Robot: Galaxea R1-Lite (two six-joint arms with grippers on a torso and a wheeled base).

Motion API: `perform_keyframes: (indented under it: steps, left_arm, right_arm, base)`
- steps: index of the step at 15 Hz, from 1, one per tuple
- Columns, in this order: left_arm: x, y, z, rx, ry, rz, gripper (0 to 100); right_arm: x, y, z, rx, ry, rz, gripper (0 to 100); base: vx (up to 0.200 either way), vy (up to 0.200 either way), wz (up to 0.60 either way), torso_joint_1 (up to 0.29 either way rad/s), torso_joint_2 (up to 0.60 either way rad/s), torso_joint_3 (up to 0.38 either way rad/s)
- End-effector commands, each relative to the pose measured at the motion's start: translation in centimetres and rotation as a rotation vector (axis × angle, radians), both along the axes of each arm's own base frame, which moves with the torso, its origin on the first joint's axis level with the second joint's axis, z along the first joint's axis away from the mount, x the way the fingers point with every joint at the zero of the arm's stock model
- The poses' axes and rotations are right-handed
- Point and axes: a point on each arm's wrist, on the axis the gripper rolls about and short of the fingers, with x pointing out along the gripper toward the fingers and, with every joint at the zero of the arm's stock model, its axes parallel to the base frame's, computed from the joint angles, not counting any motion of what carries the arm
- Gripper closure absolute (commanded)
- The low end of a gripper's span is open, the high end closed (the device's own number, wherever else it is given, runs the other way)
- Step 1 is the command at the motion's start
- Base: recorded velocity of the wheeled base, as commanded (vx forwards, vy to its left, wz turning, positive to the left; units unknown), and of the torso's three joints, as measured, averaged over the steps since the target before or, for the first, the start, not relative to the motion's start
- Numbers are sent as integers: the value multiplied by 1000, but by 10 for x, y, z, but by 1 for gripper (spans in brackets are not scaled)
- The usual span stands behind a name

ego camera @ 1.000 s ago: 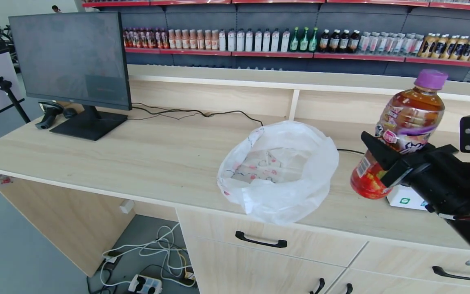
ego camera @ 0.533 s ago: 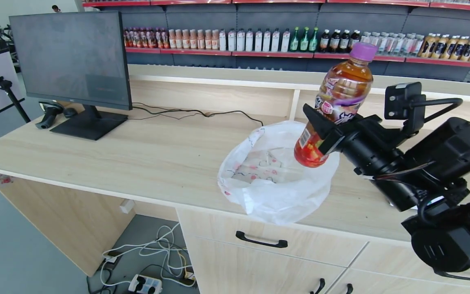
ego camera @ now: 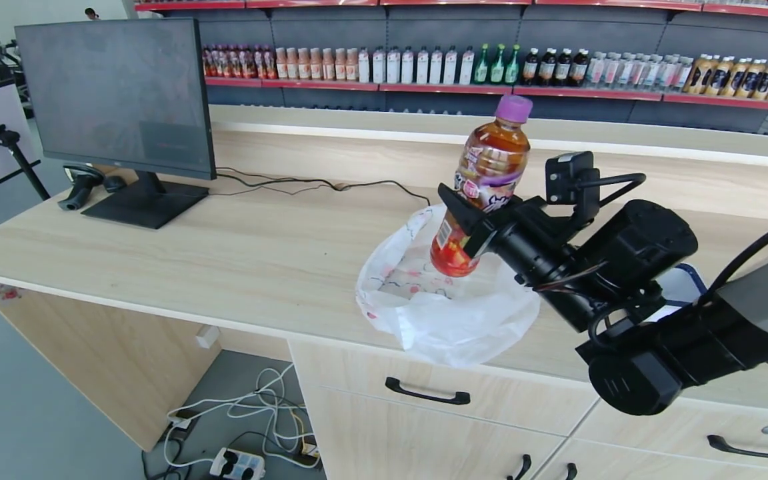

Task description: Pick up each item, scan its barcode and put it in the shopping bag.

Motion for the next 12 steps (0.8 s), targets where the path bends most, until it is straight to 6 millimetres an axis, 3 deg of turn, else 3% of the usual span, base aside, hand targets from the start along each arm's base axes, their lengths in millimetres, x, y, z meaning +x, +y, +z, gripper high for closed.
perform_keyframes:
  steps: [1, 7, 12]
  left_arm:
    - [0, 0, 0, -1, 0, 1, 0]
    - [0, 0, 0, -1, 2, 1, 0]
    - [0, 0, 0, -1, 2, 1, 0]
  right_arm:
    - [3, 2, -11, -4, 35, 7, 100]
    - [10, 7, -46, -35, 145, 15, 100]
    - [29, 17, -54, -22, 126, 18, 100]
  base:
    - [0, 0, 0, 0, 0, 0]
    - [0, 0, 0, 0, 0, 0]
    - [0, 0, 0, 0, 0, 0]
